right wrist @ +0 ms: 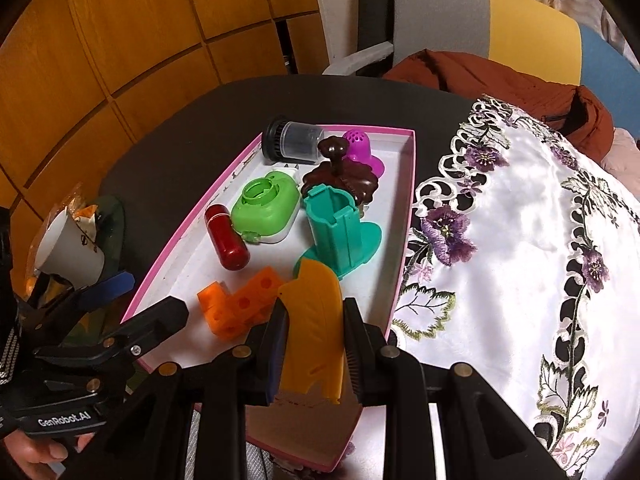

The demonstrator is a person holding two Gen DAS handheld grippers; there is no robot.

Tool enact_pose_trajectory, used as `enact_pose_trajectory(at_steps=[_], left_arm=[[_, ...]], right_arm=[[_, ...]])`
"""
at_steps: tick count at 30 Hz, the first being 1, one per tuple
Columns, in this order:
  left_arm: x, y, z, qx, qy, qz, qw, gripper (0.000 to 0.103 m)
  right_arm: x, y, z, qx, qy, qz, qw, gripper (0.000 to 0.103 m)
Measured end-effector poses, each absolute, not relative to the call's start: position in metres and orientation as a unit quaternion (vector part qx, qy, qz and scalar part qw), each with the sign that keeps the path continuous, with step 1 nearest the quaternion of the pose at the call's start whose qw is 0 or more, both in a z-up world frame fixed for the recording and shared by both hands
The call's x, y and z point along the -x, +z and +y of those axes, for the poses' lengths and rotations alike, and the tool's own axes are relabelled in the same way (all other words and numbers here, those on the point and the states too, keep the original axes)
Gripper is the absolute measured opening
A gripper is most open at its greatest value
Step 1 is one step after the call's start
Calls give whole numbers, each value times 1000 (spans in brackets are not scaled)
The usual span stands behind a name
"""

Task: Organize rigid objects
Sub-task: 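Carry the orange curved piece over the tray with the right gripper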

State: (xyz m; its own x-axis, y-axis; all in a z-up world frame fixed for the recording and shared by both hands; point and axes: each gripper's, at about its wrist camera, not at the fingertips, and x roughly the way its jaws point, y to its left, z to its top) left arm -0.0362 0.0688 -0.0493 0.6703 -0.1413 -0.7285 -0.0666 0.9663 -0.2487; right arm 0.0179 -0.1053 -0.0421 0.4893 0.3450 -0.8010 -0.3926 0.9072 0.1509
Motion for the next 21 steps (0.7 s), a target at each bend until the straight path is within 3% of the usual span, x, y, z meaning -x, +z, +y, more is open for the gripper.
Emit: enact_pose_trajectory(at_steps=[21], left_arm=[[38, -51, 67, 128, -20, 409, 903, 92]], right_arm=[[-17, -43, -107, 17, 213, 459, 863, 27]])
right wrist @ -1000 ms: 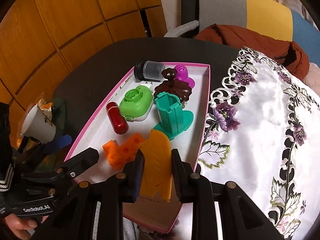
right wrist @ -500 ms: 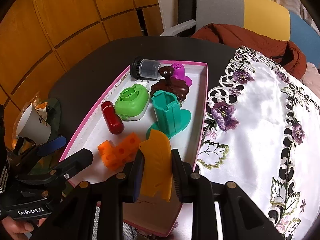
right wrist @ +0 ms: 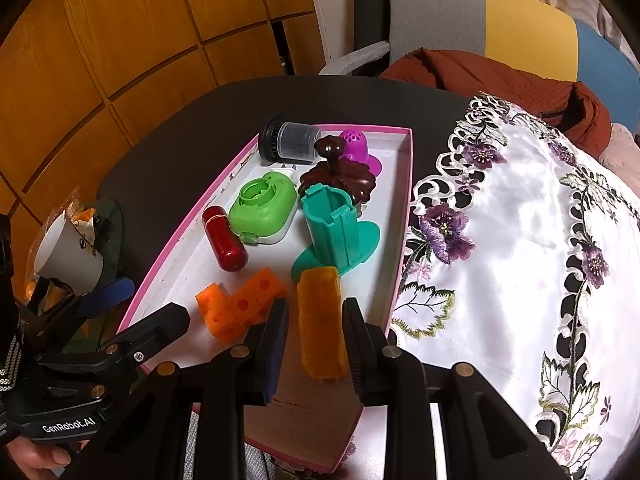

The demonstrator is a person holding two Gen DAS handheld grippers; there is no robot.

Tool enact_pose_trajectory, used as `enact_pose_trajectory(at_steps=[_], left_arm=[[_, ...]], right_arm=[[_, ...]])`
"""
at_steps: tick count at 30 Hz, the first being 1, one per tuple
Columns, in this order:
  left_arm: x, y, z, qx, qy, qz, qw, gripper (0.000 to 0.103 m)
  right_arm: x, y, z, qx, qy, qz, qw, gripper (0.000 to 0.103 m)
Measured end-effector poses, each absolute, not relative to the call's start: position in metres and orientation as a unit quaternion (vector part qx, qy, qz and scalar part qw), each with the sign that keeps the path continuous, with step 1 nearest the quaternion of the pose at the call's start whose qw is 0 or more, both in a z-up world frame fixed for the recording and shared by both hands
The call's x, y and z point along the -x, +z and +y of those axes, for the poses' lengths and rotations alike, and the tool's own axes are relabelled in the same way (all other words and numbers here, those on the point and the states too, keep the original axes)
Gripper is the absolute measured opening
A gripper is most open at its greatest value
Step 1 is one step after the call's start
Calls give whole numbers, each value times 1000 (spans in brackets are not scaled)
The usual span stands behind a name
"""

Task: Organize rigid objects
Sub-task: 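Carry the orange curved piece over the tray with the right gripper, then lower the orange curved piece into the tray and open the right gripper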

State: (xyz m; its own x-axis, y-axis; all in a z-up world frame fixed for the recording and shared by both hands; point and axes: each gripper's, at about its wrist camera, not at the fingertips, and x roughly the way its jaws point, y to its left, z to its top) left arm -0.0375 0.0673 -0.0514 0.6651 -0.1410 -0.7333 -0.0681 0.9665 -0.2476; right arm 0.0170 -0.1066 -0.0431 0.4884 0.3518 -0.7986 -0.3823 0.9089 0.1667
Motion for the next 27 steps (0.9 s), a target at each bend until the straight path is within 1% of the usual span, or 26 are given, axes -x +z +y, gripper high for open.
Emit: enact_pose_trajectory(at_steps=[14, 20, 27], left_arm=[[38, -49, 63, 128, -33, 406, 904, 92], [35, -42, 52, 127, -56, 403, 904, 92], [28, -27, 20, 97, -101, 393, 909, 92]], right_arm=[[-18, -34, -121, 1, 200, 452, 869, 27], [-21, -29, -144, -13, 179, 453, 873, 27], [-18, -15, -189, -33, 136, 440, 887, 27]])
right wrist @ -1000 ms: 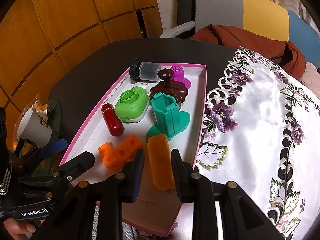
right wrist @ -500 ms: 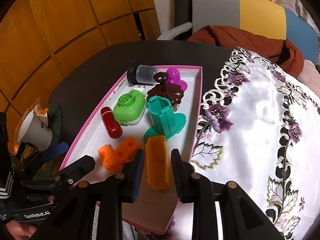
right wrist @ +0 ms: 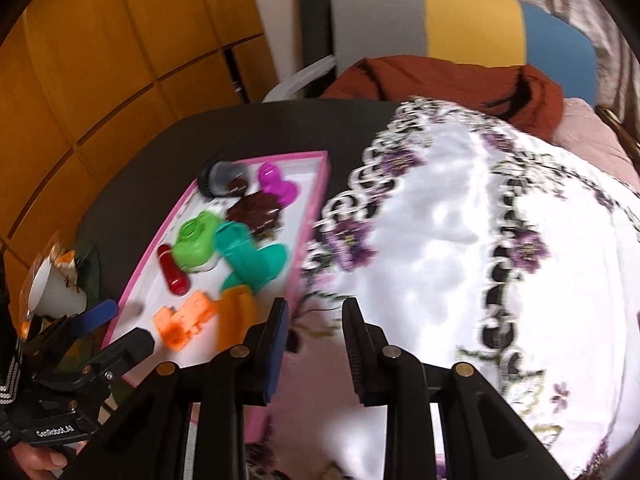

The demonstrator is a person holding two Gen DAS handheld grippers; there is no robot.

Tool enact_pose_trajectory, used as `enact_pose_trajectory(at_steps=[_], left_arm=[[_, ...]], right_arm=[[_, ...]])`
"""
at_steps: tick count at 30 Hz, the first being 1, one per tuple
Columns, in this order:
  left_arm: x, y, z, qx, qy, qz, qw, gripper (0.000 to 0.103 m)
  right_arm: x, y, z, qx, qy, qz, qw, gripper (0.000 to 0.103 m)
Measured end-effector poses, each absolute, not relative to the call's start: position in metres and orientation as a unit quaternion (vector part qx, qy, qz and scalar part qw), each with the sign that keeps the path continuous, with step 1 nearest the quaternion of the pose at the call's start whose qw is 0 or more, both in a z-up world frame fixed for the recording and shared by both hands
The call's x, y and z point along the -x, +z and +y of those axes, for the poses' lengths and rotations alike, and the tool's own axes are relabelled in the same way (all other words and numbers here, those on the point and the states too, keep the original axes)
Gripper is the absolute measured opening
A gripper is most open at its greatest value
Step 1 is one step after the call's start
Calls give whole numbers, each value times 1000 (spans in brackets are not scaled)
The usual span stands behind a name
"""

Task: Organize rigid objects
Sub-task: 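Lower the orange curved piece into the tray and open the right gripper, then move the right tool back over the cloth toward the red puzzle piece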

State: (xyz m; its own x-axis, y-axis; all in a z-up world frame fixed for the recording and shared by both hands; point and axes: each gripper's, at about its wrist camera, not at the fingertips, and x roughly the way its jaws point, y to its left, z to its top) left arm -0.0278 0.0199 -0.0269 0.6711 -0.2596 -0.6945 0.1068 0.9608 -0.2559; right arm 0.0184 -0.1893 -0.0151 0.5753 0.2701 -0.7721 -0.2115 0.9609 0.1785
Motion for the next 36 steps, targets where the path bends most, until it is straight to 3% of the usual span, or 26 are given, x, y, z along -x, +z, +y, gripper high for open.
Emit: enact_pose_trajectory(at_steps=[11, 22, 29, 36], left_arm=[[25, -9, -44, 50, -188, 387, 902, 95], [10, 1, -126, -5, -266, 391, 881, 97], [-2, 7, -177, -34, -309, 390, 866, 100], [-24, 18, -276, -107, -377, 362, 846, 100]], right_arm=[[-16, -20, -306, -137, -7, 477, 868, 27], [6, -9, -429, -234, -184, 435, 850, 30], [27, -18, -520, -330, -300, 422, 789, 30], [44, -14, -570, -334, -363, 419, 763, 34]])
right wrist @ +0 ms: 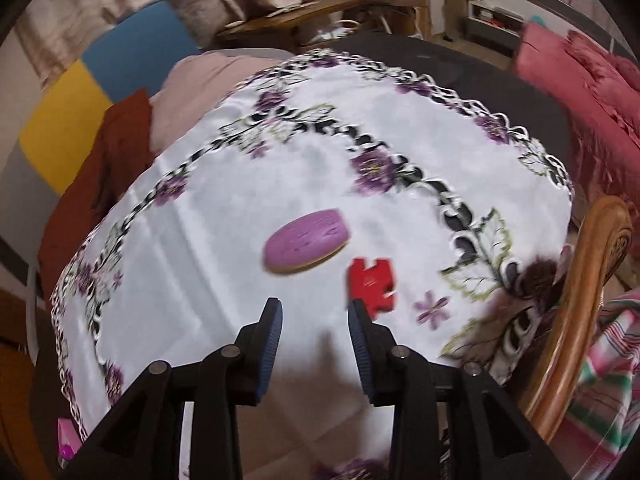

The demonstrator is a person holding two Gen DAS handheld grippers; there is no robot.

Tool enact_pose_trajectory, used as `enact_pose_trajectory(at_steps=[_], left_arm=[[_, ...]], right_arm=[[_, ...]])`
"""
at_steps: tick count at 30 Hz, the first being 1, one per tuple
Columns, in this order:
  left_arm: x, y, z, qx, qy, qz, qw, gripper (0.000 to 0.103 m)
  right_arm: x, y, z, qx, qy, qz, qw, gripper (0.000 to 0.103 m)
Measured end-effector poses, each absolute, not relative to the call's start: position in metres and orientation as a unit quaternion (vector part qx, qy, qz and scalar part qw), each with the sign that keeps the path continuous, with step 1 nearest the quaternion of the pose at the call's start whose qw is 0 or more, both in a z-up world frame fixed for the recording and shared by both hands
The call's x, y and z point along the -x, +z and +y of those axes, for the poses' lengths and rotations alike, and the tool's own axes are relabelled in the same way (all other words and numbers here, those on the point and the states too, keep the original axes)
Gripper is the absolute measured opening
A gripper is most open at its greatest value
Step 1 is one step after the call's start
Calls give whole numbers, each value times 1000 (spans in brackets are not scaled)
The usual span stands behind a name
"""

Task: Organize rigid objects
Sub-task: 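Move the right tool back over the cloth toward the red puzzle piece, then grasp the red puzzle piece with the right gripper while the left gripper grasps the purple oval mold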

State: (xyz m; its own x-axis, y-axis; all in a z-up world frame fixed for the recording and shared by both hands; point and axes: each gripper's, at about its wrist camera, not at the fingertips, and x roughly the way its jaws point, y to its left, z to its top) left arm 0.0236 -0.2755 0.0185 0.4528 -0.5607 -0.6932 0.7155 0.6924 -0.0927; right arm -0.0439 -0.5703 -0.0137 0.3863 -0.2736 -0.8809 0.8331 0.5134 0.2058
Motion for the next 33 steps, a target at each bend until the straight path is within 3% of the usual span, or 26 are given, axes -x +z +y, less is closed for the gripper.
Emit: enact_pose_trajectory(at_steps=[12, 18, 25, 27, 32, 33], left_arm=[[-49, -9, -474, -250, -504, 331, 758, 100], [-55, -37, -537, -328, -537, 330, 704, 100], [-63, -54, -582, -349, -575, 342, 656, 98], [-64, -62, -592, -350, -589, 356, 635, 80], [-65, -82, -602, -337, -606, 380, 612, 68], [-63, -81, -600, -330, -611, 371, 617, 58]], right_arm=[[69, -15, -608, -364, -425, 382, 736, 43], [76, -12, -608, -379, -437, 343, 740, 44], [96, -2, -610, -403, -440, 266, 757, 42], [97, -2, -610, -404, -440, 261, 758, 42], [91, -4, -611, -393, -448, 280, 753, 43], [89, -5, -612, -390, -449, 288, 750, 44]])
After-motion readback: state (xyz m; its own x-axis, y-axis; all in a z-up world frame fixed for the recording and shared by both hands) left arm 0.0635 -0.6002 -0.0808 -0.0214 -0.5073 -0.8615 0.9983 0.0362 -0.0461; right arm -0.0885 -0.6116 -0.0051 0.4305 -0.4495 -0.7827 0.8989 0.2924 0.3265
